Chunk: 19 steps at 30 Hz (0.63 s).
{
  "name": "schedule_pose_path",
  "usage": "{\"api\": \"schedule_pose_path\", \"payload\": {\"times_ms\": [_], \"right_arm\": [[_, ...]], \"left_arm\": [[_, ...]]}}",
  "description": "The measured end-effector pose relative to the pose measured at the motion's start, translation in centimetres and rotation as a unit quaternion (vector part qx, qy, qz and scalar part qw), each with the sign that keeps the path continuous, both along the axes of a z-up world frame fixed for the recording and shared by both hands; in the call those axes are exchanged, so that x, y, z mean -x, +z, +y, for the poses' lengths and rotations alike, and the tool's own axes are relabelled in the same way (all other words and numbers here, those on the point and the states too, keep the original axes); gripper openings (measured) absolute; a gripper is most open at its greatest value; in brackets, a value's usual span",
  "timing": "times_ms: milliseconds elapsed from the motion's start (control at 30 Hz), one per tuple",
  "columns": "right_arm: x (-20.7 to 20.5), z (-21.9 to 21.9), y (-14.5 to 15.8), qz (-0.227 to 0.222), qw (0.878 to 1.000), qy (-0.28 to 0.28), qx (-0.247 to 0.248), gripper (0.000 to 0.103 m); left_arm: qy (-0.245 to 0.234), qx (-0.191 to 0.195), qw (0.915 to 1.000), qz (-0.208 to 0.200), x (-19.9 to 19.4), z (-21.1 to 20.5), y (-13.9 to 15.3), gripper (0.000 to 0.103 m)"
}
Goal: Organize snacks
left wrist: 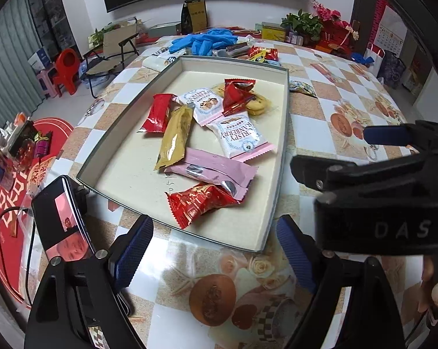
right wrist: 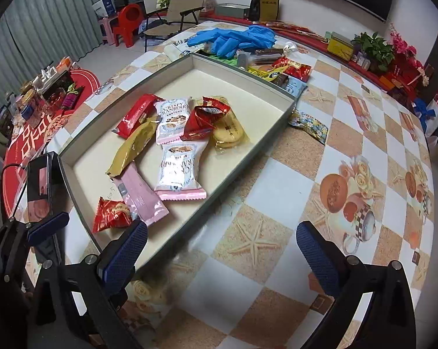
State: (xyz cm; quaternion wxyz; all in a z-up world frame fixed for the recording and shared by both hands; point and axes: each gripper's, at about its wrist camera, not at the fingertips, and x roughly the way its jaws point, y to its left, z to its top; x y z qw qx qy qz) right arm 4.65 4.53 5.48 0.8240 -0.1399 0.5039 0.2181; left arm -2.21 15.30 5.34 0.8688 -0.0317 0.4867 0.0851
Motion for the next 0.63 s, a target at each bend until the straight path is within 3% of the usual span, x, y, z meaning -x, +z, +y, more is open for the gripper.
{"api": "schedule_pose_path", "payload": {"times_ms": [167,367,500,633], "right_arm": [[1.4,-3.1,-0.2,-0.007,1.000,-0.019,-0.002,0.103],[3.8,-10.8,-1.6,-0.027,0.996,-0.090,0.010,0.103],[5.4,-17.2,-3.3,-0.053,0.986,-0.155,0.028,0.103],[6.0,-22.5,-5.5,-0.040,0.976,-0.213,0.003,0.103]], "left_arm": [[-0.021,0.008,0.9997,-0.011,0.7,-1.9,0.5,0.090],[-0.099,0.022,0.9946,-0.023,1.7,-8.3,0.4,0.090],[-0.141,0.025,0.9895,-0.023,1.2,-13.2,-1.4,0.090],[-0.161,0.014,0.9869,0.005,0.0,-16.8,-4.0,0.090]]}}
